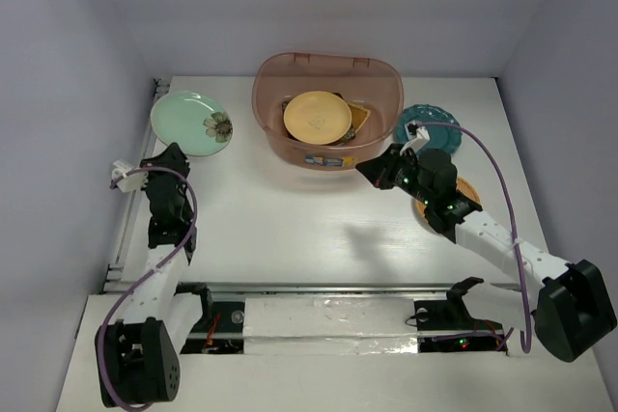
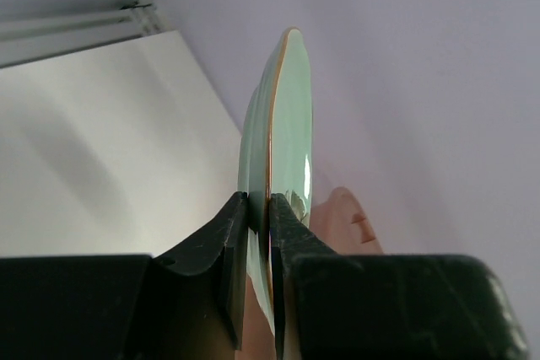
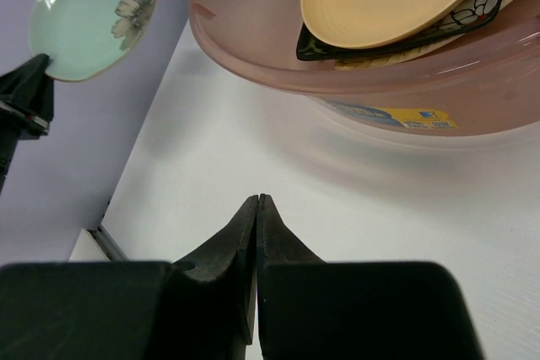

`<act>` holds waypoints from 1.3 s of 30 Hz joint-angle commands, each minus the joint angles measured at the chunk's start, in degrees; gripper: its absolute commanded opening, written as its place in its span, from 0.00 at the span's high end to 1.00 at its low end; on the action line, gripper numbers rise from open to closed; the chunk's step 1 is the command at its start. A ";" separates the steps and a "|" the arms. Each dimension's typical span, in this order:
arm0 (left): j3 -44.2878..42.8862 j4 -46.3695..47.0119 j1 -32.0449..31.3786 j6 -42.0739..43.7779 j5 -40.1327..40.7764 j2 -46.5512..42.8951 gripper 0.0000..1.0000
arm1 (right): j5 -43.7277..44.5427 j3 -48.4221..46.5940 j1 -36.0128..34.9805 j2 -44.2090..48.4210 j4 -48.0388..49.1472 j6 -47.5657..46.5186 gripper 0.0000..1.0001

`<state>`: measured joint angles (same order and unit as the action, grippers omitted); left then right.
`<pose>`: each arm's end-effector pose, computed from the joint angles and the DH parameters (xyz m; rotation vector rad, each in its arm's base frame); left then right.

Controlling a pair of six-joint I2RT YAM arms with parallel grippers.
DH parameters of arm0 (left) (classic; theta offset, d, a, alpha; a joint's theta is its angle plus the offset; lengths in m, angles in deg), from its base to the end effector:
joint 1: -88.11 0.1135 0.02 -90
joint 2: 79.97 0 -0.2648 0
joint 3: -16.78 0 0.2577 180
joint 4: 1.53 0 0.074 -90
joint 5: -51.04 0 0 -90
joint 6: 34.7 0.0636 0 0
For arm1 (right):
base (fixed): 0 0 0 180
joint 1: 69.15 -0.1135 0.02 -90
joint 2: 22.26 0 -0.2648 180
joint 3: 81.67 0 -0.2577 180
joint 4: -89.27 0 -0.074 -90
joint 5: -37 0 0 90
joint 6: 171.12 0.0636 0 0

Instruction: Place the plates into the plastic bin on the countertop

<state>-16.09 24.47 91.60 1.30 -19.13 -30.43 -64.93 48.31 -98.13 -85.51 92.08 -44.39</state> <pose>0.2254 0.0354 0.2627 -0.9298 1.0934 -0.4841 0.2435 0.1499 0.2663 -0.0357 1.8619 1.0011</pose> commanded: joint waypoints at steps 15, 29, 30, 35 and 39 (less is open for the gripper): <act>-28.22 21.88 -16.91 1.00 -14.29 18.30 1.00 | 2.87 -1.33 -0.47 2.86 0.25 -1.58 0.96; -46.95 21.62 -24.49 -1.20 -23.96 48.52 1.00 | 7.44 -0.88 -0.47 6.29 -1.77 -2.36 0.96; -48.61 21.62 -25.01 -1.28 -24.23 49.85 1.00 | 7.70 -1.06 -0.47 6.29 -2.03 -2.45 0.96; -52.58 19.87 -25.02 -0.85 -24.67 56.70 1.00 | 8.05 -1.06 -0.47 6.20 -2.12 -2.63 0.96; -54.34 17.85 -25.55 0.47 -24.15 59.53 1.00 | 8.23 -1.06 -0.47 5.85 -2.12 -2.63 0.96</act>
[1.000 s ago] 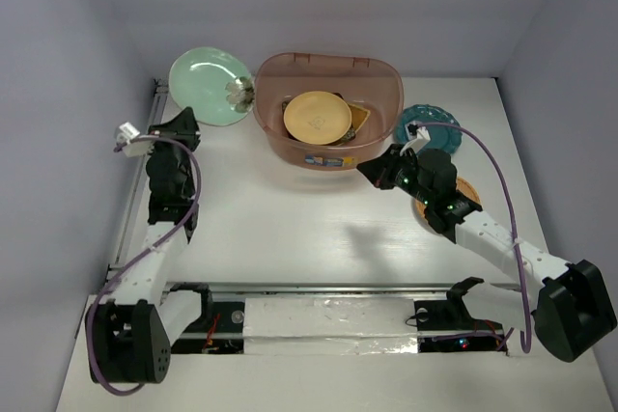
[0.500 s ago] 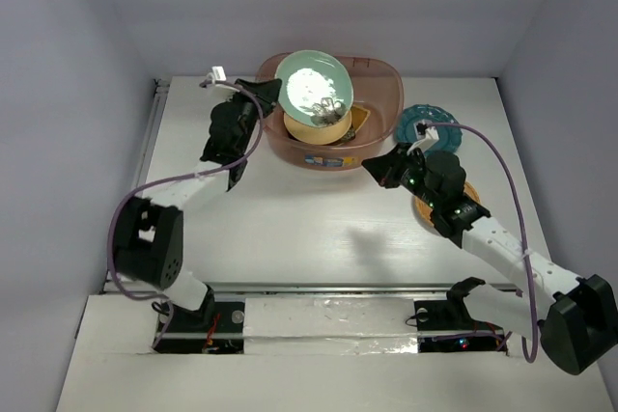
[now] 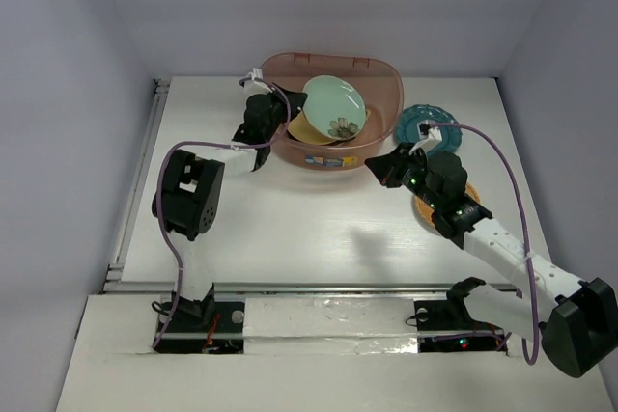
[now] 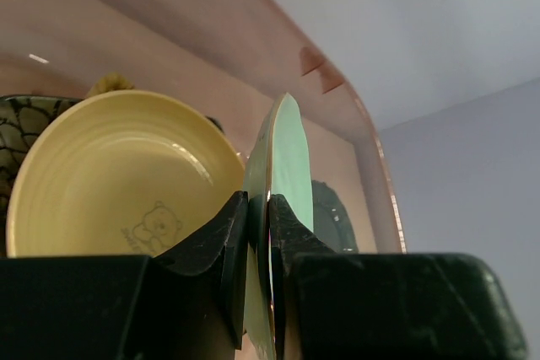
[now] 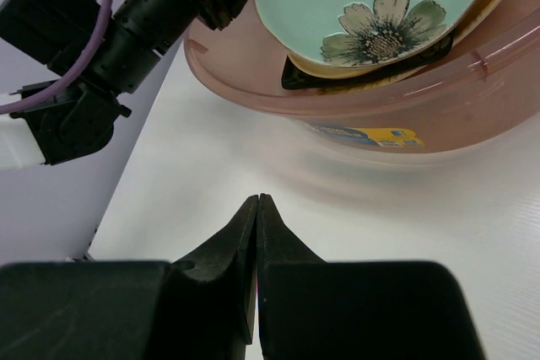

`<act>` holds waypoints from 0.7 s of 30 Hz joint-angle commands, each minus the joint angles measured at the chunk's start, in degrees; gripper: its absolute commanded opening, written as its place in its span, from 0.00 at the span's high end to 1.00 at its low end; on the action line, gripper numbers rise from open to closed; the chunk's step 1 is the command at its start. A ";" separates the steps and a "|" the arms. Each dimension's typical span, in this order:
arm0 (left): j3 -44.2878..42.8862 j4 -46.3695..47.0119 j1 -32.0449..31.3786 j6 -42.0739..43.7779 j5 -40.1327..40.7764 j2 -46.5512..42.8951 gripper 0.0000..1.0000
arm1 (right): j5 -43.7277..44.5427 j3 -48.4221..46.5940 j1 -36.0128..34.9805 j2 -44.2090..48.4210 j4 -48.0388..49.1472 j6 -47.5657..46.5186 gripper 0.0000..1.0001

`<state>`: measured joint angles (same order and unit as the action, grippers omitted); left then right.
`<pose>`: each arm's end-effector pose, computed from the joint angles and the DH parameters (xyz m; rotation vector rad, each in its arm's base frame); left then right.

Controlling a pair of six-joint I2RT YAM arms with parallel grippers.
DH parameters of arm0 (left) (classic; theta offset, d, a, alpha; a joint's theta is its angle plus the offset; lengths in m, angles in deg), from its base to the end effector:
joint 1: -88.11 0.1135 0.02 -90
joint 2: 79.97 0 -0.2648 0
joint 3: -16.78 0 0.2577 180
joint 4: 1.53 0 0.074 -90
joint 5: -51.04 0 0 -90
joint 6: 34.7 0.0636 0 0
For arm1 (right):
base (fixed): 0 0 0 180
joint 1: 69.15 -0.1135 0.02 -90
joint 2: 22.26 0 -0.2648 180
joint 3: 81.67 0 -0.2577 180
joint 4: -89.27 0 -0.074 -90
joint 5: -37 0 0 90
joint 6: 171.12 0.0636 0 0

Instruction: Place the plates into the plastic bin on the countertop

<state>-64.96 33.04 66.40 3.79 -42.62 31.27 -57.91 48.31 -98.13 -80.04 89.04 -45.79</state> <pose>0.4418 -0.1803 0.2456 -0.3525 1.5391 -1.0687 0.2337 0.1357 0.2836 0.0326 1.7949 0.8952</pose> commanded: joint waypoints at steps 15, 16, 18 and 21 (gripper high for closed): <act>-3.71 3.30 -0.35 4.04 5.42 -0.85 0.81 | 1.57 -1.41 -0.47 -1.72 1.09 -1.32 0.96; -3.54 3.30 -0.35 4.48 5.51 -0.94 0.79 | 1.39 -1.59 -0.47 -1.98 0.92 -1.32 0.96; -3.54 3.12 -0.35 5.97 5.86 -1.38 0.74 | 1.39 -1.76 -0.47 -2.51 0.74 -1.32 0.96; -4.32 1.72 -0.87 7.82 5.95 -1.81 0.65 | 1.65 -1.85 -0.47 -2.69 0.65 -1.49 0.96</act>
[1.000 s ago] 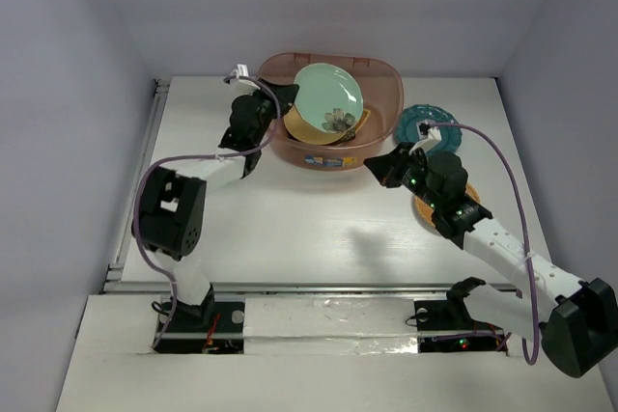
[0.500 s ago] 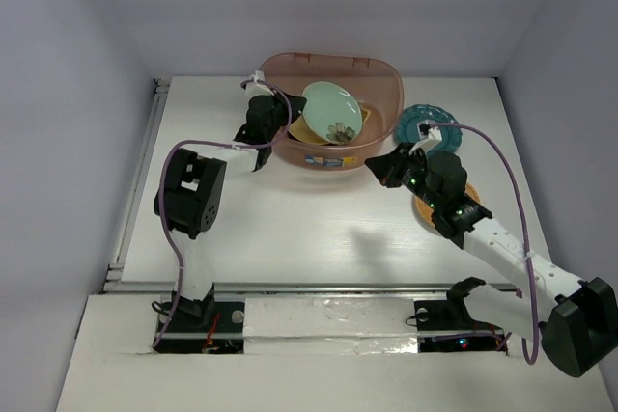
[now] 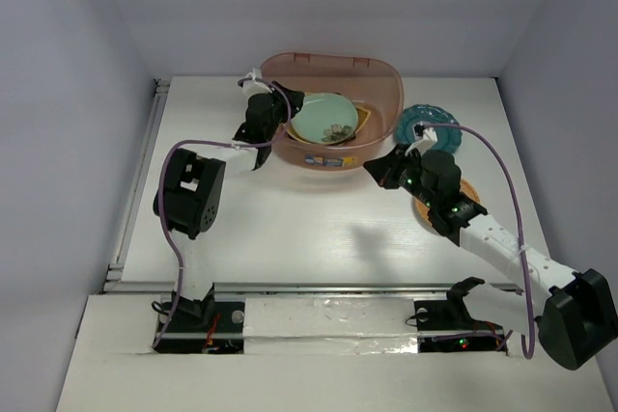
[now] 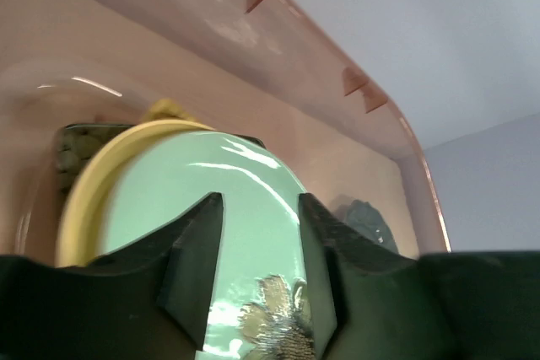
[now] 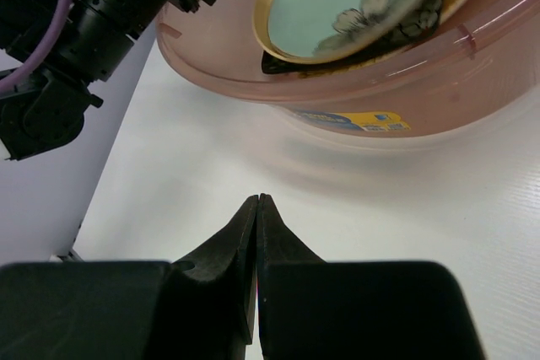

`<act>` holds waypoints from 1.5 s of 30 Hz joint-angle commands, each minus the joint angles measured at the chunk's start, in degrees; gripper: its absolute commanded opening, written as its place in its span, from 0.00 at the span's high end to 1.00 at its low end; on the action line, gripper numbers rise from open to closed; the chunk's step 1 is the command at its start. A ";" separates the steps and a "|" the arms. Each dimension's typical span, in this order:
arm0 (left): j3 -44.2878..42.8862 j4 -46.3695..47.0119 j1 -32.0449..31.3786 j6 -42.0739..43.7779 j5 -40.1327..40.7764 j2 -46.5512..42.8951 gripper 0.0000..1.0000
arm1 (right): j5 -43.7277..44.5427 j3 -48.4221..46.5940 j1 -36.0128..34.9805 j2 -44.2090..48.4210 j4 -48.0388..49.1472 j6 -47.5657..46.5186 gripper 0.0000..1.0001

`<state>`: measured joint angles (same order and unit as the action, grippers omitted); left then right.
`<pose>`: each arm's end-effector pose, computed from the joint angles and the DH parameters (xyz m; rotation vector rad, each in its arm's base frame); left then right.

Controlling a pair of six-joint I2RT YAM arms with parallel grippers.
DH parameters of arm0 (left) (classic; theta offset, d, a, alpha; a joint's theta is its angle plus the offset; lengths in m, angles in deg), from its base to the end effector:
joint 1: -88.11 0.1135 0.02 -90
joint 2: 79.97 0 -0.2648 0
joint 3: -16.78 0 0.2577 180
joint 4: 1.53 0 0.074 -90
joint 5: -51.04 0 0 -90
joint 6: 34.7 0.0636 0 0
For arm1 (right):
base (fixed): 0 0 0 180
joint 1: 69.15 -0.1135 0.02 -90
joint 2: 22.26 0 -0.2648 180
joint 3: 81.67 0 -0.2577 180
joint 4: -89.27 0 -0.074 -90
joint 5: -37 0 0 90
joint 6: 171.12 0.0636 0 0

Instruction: Place the plates into the plastic bin on the countertop

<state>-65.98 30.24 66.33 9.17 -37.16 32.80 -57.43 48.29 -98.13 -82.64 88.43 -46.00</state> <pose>0.4494 -0.1774 0.2330 -0.3656 1.5709 -0.9078 0.2403 0.1387 0.2708 0.0404 1.8500 0.8671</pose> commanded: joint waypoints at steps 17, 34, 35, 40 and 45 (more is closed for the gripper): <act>2.49 5.04 -12.31 30.47 3.63 -23.37 0.49 | 8.81 -1.13 -0.47 1.40 0.47 -1.63 1.00; 29.64 -1.98 -33.14 33.04 11.73 -38.58 1.00 | 12.97 -3.67 11.38 -3.16 -4.80 4.08 1.00; 30.53 -3.12 -33.15 32.25 11.38 -39.29 1.00 | 11.73 -3.85 13.22 -3.95 -4.71 4.61 1.00; 37.37 -5.33 -34.38 29.61 10.68 -45.88 0.94 | 8.03 -5.43 24.81 -9.65 -4.01 7.42 1.00; 43.62 -7.26 -34.38 27.94 11.73 -54.56 0.82 | 8.39 -8.32 34.14 -16.69 -4.01 9.70 0.85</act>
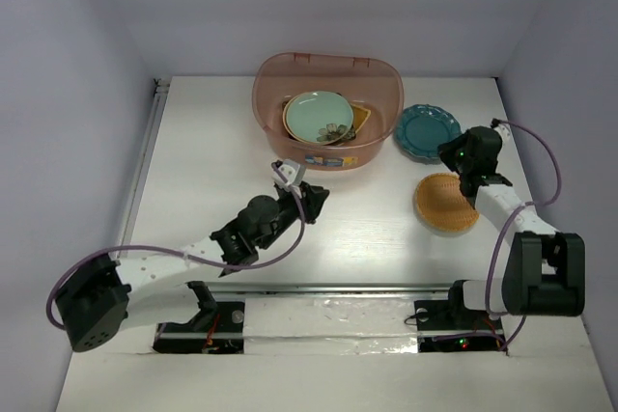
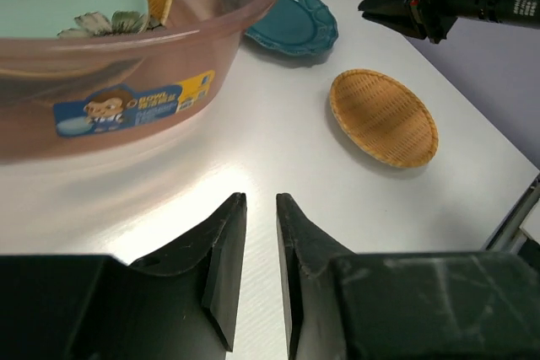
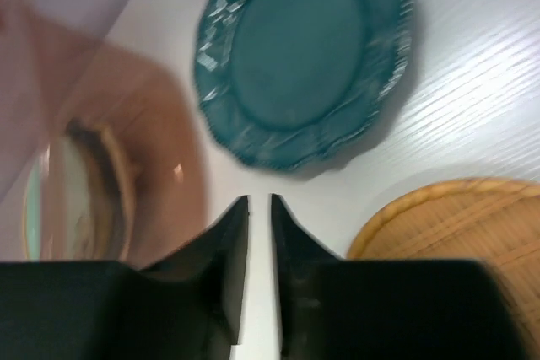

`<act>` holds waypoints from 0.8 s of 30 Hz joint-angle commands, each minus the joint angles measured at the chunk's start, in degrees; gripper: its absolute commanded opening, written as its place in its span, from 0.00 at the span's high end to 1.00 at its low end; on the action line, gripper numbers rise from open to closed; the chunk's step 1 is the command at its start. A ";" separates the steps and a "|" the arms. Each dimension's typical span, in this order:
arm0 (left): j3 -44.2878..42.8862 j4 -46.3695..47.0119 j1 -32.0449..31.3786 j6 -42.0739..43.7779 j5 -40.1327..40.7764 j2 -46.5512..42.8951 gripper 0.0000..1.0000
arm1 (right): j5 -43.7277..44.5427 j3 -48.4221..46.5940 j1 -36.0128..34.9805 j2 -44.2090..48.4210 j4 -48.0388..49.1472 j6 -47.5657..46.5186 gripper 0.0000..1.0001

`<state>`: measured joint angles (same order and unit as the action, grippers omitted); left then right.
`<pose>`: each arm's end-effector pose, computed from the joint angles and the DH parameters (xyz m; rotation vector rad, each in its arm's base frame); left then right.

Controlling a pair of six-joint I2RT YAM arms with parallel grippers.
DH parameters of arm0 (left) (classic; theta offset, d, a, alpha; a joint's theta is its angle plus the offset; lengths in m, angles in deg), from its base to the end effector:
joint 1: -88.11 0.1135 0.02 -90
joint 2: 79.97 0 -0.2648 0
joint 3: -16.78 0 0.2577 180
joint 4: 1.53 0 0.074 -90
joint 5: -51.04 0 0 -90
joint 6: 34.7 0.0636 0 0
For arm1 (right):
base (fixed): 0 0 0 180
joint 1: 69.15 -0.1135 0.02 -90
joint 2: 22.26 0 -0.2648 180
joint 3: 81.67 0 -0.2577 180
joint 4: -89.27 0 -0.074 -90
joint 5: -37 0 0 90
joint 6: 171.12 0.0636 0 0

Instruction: Place the plates into the plastic bin on the countertop

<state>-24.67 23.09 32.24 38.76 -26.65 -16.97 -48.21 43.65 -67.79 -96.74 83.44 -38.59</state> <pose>0.1658 -0.2204 0.2621 0.3599 1.5375 -0.8412 0.3153 -0.0128 0.2219 0.8104 1.8680 0.3707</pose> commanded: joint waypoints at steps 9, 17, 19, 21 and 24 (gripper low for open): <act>7.77 -3.63 -0.28 -3.50 1.31 -15.79 0.76 | -8.92 -8.44 10.85 -13.57 1.76 12.56 0.40; 10.23 -3.98 -0.28 -4.82 0.60 -24.76 0.75 | -11.48 -7.22 10.85 -18.78 5.37 20.93 0.38; 10.32 -4.07 -0.28 -5.17 0.52 -25.82 0.75 | -11.04 -7.39 10.85 -18.86 3.54 20.94 0.39; 10.41 -3.90 -0.28 -5.44 -0.10 -26.00 0.75 | -10.51 -8.61 10.85 -19.04 1.78 20.50 0.41; 10.32 -3.81 -0.28 -5.79 -0.54 -25.74 0.75 | -8.41 -10.90 10.85 -19.30 -2.88 18.92 0.49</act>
<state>-14.93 17.37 32.24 33.78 -26.30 -42.11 -58.61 36.22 -56.75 -116.22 83.27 -19.64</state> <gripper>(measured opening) 0.252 0.525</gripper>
